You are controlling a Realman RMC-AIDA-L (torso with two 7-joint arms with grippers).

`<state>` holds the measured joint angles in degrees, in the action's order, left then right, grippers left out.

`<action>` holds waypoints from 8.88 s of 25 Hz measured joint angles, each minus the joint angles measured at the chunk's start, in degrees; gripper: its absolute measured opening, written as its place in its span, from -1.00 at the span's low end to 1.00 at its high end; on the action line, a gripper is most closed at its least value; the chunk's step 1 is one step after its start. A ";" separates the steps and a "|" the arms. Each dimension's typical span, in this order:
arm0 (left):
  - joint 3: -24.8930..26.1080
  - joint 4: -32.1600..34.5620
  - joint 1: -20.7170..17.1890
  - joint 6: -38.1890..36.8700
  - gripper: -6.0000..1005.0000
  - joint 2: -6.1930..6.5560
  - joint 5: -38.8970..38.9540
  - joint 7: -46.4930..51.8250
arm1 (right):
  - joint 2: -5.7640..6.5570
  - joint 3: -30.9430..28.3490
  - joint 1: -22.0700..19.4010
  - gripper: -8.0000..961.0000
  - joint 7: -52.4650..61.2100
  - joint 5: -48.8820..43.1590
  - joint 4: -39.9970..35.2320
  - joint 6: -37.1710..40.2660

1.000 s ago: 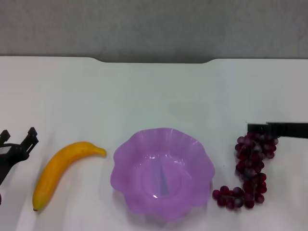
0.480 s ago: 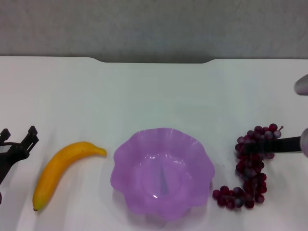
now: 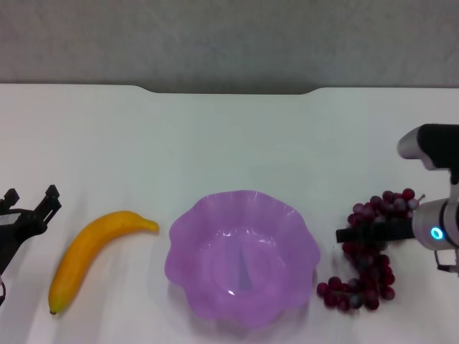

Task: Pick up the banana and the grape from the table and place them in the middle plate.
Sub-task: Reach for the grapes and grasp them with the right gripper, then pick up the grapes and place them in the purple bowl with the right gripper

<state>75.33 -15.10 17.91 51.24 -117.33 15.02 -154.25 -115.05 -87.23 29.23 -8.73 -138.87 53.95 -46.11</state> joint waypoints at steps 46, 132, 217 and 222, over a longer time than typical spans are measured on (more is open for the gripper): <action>0.07 0.16 0.03 0.00 0.60 -0.10 0.00 0.01 | 0.00 4.11 0.58 0.03 -3.84 -0.06 -5.25 6.43; 0.08 0.16 -0.53 0.00 0.60 0.00 0.00 -0.02 | 0.17 24.90 -14.33 -0.35 -5.95 -0.05 2.74 47.46; -0.01 0.16 0.29 -0.22 0.59 -0.09 0.01 -0.38 | -0.15 49.42 -10.79 -0.29 -14.42 -2.21 -3.05 72.15; -0.01 0.16 0.28 -0.25 0.59 -0.09 0.01 -0.30 | -0.18 50.23 -10.81 -0.25 -13.84 -2.21 -5.11 77.86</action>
<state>75.32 -14.94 18.19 50.99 -117.42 15.03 -154.54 -115.22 -37.00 18.43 -22.57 -141.07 48.83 31.75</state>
